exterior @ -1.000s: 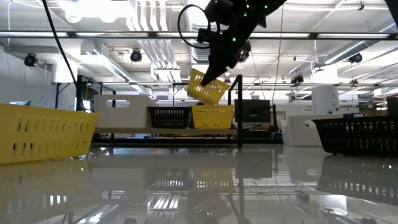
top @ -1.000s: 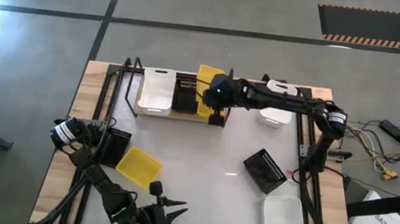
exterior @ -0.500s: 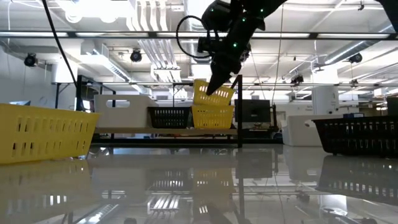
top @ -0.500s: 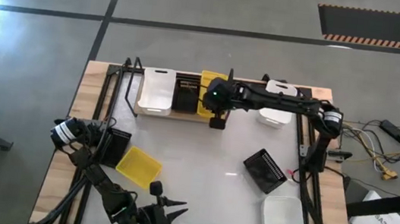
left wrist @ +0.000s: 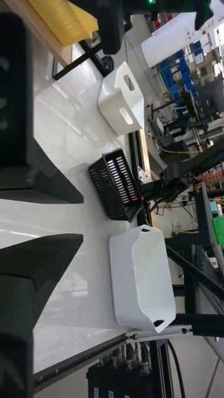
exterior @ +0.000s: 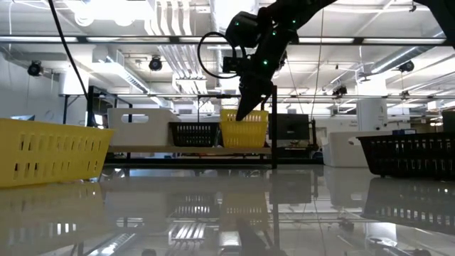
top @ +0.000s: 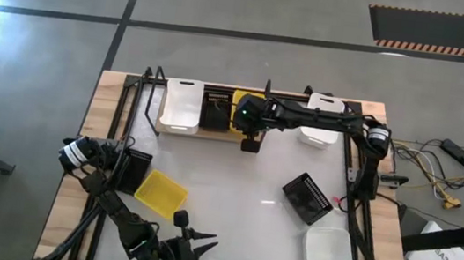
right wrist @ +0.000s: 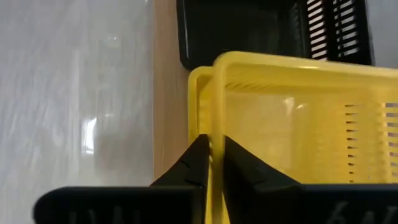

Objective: Stack baskets on shelf by color
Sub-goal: Stack the right yellow bin on top of the yellow bin, then stack the right black bin on top of the black bin

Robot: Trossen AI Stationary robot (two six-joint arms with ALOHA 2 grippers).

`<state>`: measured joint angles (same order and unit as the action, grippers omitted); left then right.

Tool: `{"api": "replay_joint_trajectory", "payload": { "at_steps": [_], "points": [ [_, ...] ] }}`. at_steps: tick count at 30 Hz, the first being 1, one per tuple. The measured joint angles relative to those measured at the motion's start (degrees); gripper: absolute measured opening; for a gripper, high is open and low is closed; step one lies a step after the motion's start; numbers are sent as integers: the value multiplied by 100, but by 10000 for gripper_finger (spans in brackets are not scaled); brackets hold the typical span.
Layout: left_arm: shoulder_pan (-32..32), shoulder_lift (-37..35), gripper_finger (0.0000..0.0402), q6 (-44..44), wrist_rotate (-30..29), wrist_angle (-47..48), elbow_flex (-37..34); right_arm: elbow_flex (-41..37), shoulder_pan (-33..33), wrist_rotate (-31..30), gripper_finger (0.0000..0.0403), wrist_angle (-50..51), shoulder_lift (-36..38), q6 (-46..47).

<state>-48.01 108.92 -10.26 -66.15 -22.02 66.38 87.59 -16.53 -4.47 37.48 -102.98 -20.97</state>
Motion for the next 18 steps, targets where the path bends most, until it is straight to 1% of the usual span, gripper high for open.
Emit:
{"api": "replay_joint_trajectory", "payload": {
  "at_steps": [6,11,15,18],
  "points": [
    [0,0,72,0,0,0,1,58,14,2,81,125,44,-2],
    [0,0,72,-2,0,0,1,385,111,2,122,378,52,105],
    [-1,0,72,-1,0,0,1,496,369,-1,135,465,213,345],
    [-25,0,72,-18,0,0,1,293,791,-4,133,306,464,510]
  ]
}}
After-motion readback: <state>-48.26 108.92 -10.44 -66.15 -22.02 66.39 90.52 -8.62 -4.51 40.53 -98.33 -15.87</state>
